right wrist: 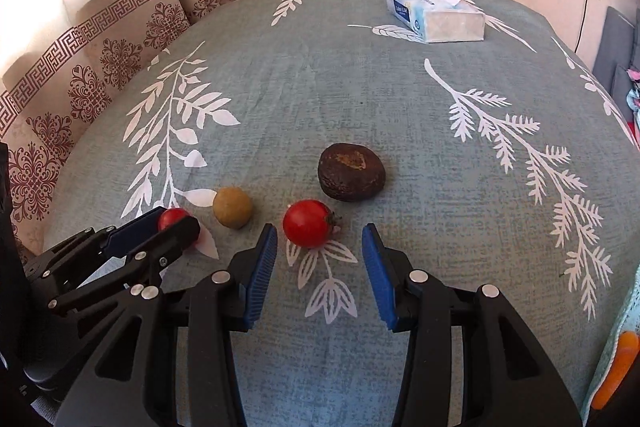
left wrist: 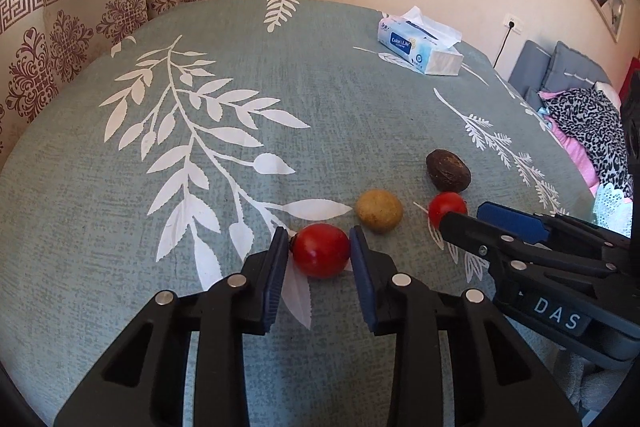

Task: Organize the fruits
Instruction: 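Grasp a red cherry tomato with the left tool while the right tool grasps another, then carry both tomatoes into the basket and open both tools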

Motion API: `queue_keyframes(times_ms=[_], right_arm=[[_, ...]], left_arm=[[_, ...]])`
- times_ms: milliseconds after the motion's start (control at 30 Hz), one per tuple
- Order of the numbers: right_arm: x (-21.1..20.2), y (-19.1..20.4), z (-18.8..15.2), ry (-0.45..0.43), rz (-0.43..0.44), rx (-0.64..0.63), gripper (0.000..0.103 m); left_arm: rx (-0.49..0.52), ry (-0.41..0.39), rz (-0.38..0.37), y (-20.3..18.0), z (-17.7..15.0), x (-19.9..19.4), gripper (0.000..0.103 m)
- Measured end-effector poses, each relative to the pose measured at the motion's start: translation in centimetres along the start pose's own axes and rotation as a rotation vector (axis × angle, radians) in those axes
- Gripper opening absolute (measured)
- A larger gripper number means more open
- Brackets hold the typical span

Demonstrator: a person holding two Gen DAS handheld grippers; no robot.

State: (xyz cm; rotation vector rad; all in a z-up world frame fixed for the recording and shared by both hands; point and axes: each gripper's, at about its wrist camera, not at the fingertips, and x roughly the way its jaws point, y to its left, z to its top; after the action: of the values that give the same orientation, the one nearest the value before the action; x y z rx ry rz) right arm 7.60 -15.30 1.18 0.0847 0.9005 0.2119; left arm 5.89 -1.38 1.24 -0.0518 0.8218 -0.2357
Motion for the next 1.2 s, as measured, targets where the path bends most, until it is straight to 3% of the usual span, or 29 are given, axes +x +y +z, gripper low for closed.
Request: queue_keyframes(times_ms=[433,700,1200], right_arm=[[1.6,0.7,0.7,-0.005,-0.032,-0.03,0.03],[-0.1,1.0,-0.2,-0.044,-0.077,-0.046,0.03],[-3.7,0.3,-1.5,-0.109,-0.127,-0.046,0.03]], left_arm=[[0.007,0.021,-0.005,-0.1,0.0,0.6,0.038],[0.016,0.016,-0.021,-0.2,-0.1,0.6,0.031],[0.048,-0.028,-0.023,-1.3,-0.2,-1.1,0.03]])
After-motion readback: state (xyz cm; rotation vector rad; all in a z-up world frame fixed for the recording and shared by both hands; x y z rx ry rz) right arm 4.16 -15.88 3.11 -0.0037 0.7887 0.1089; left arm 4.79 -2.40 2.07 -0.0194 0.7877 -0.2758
